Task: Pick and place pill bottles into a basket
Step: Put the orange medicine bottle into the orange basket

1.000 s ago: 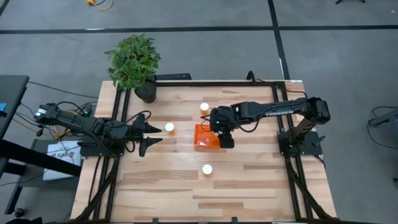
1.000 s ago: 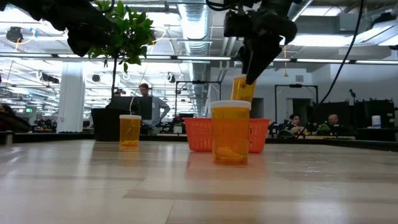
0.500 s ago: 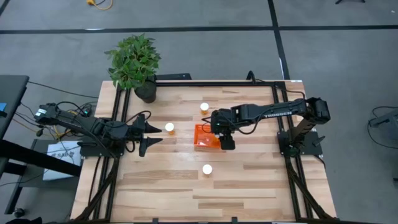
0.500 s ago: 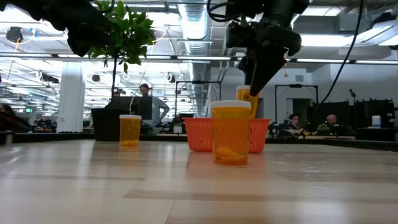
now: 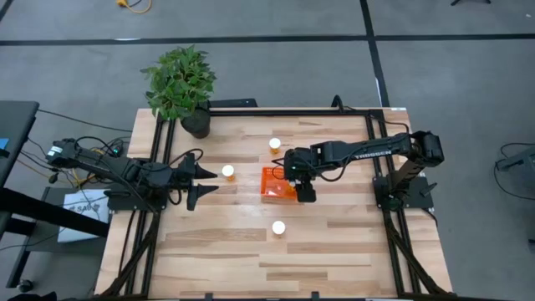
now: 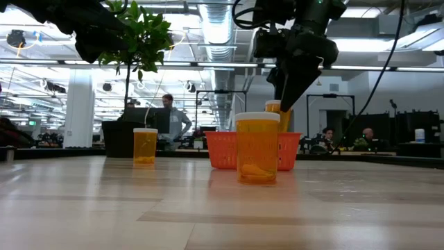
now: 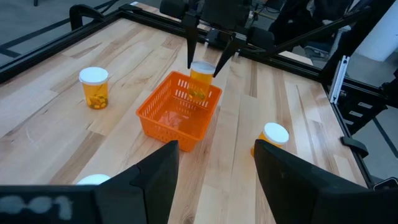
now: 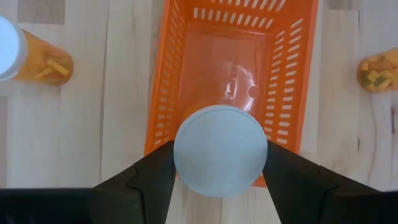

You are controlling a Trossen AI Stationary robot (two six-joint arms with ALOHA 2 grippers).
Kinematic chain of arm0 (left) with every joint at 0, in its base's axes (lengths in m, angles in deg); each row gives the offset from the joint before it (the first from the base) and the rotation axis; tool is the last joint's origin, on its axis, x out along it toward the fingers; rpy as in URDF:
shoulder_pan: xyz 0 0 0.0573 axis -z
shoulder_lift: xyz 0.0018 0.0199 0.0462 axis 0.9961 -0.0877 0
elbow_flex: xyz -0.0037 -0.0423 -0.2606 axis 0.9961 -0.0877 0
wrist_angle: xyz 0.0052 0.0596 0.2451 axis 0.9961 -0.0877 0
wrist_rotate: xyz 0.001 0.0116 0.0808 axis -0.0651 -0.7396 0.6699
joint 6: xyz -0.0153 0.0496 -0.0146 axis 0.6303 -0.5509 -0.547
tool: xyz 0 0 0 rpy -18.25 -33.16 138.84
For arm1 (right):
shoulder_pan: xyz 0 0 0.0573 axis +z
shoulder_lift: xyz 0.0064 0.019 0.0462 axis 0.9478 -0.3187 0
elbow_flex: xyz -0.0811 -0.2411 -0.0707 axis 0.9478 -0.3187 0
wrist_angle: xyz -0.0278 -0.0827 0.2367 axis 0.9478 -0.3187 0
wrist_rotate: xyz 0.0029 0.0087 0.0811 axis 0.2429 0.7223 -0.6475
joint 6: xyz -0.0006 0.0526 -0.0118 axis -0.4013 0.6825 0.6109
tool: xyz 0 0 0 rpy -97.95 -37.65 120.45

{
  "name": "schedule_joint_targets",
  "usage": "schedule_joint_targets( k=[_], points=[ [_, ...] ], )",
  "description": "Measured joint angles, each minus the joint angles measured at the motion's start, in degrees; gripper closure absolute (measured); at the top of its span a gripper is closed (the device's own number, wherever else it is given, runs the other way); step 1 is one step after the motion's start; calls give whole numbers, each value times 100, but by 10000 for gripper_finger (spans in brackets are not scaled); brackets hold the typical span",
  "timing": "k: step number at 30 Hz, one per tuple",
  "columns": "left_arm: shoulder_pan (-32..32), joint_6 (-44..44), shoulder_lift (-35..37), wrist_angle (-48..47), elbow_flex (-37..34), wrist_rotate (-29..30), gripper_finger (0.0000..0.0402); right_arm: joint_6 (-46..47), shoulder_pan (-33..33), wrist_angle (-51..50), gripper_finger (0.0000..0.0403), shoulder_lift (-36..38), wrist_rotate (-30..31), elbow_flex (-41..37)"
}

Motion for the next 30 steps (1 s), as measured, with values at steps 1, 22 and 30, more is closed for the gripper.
schedule_joint_targets(
  k=[1, 22, 30],
  points=[
    [-1, 0, 0, 0, -1, 0, 202, -15, 0, 16, 186, -66, -2, 8],
    [1, 76, -4, -107, -1, -266, 202, -363, 147, -148, 182, -922, -146, 306],
    [1, 70, -4, -151, -1, -282, 202, -414, 153, -151, 160, -922, -144, 308]
  ],
)
